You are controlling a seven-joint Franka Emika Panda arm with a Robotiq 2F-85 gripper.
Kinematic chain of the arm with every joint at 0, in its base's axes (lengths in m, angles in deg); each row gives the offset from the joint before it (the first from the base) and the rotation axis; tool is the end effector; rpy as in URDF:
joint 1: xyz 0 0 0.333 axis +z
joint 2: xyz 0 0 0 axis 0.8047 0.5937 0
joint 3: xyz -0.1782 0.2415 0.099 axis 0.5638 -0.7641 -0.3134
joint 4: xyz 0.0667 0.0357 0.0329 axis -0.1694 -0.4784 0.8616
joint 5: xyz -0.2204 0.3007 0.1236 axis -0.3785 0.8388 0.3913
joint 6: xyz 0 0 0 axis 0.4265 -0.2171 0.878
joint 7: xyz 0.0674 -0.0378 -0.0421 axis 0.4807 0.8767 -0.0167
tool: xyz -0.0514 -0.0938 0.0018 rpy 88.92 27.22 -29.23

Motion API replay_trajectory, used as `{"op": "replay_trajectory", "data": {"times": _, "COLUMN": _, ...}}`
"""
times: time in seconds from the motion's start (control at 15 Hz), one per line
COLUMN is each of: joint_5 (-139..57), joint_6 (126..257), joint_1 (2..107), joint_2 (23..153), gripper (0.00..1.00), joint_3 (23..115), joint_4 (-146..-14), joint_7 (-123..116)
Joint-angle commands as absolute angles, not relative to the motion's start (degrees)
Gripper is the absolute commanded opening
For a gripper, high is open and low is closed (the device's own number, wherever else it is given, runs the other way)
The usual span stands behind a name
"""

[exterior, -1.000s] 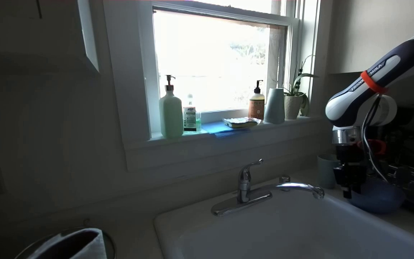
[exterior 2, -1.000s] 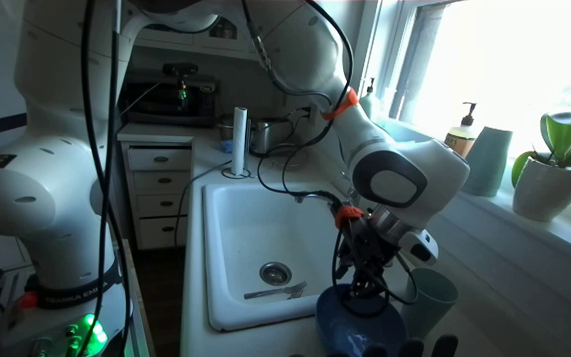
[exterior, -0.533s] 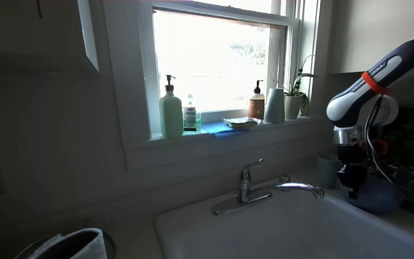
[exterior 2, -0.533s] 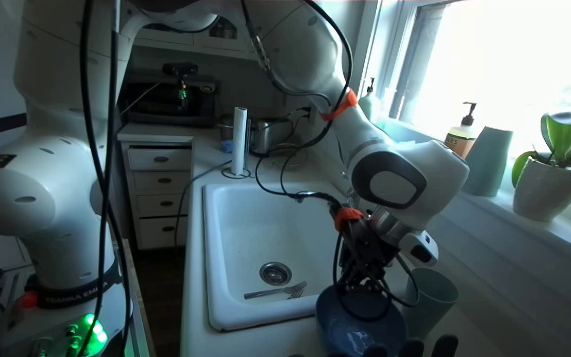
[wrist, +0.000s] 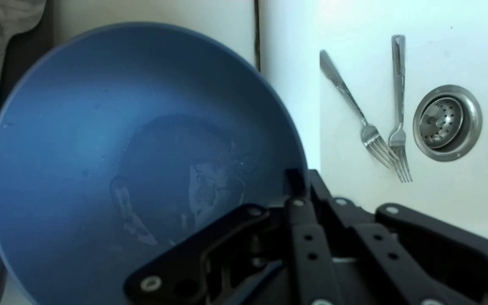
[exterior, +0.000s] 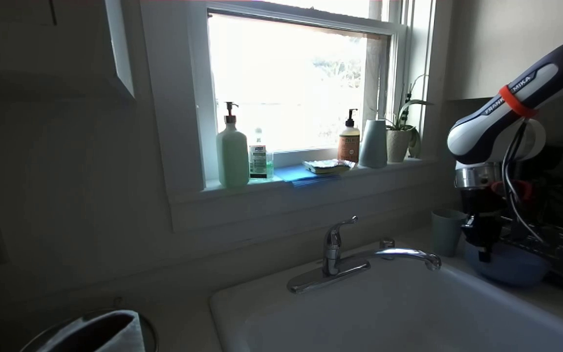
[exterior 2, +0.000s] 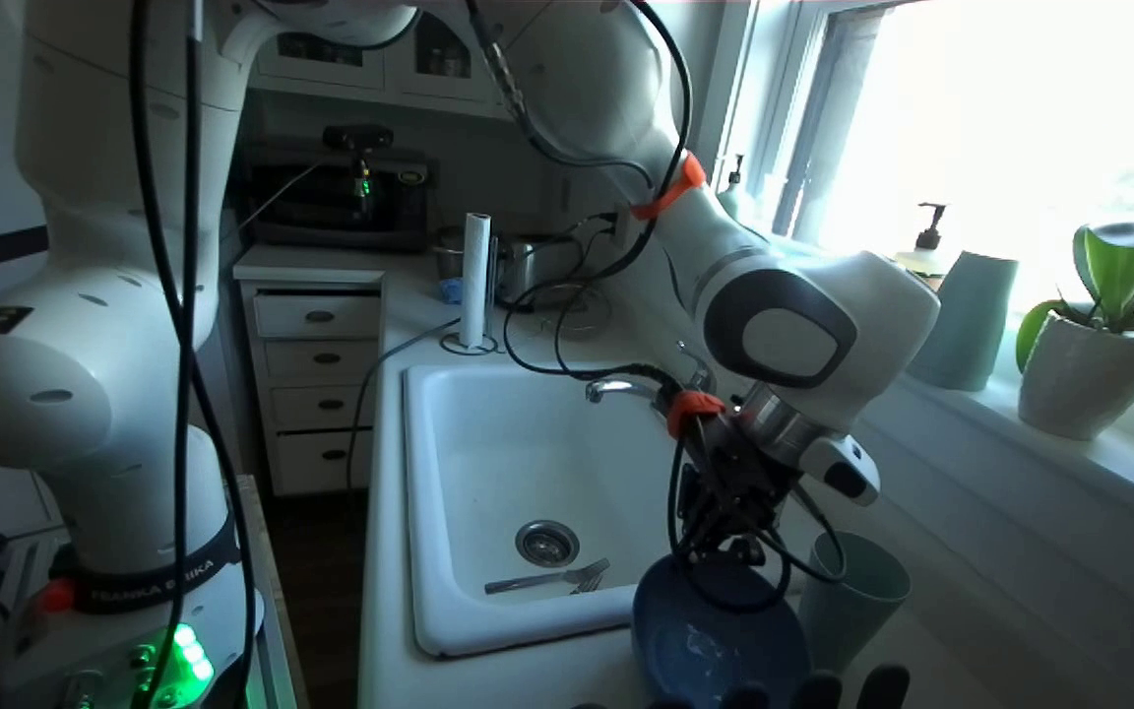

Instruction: Remove the cup from the bowl, then put the bowl on the cup

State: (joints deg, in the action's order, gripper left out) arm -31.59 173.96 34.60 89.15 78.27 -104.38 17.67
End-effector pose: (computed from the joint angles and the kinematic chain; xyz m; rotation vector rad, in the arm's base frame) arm 0.4786 -0.2907 0.2779 -2.9371 0.5051 0.3781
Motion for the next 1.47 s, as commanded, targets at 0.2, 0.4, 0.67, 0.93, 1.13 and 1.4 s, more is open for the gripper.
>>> {"op": "replay_trajectory", "data": {"times": 0.2, "joint_5": -38.0, "joint_6": 165.4, "joint_1": 37.1, "joint_2": 85.0, "gripper": 0.01, "joint_3": 78.0, "joint_4": -104.4, "joint_7": 14.5}}
{"op": "replay_trajectory", "data": {"times": 0.4, "joint_5": -39.7, "joint_6": 158.4, "joint_1": 38.0, "joint_2": 83.7, "gripper": 0.01, "joint_3": 77.7, "joint_4": -102.0, "joint_7": 14.8}}
{"op": "replay_trajectory", "data": {"times": 0.67, "joint_5": -43.1, "joint_6": 152.5, "joint_1": 39.3, "joint_2": 80.5, "gripper": 0.01, "joint_3": 77.6, "joint_4": -98.8, "joint_7": 14.3}}
{"op": "replay_trajectory", "data": {"times": 0.93, "joint_5": -43.7, "joint_6": 153.5, "joint_1": 39.4, "joint_2": 80.3, "gripper": 0.01, "joint_3": 77.6, "joint_4": -97.1, "joint_7": 15.6}}
{"op": "replay_trajectory", "data": {"times": 1.13, "joint_5": -43.8, "joint_6": 153.3, "joint_1": 39.4, "joint_2": 79.9, "gripper": 0.04, "joint_3": 77.6, "joint_4": -96.8, "joint_7": 15.6}}
{"op": "replay_trajectory", "data": {"times": 1.4, "joint_5": -43.2, "joint_6": 156.4, "joint_1": 39.4, "joint_2": 81.6, "gripper": 0.01, "joint_3": 77.5, "joint_4": -95.4, "joint_7": 14.5}}
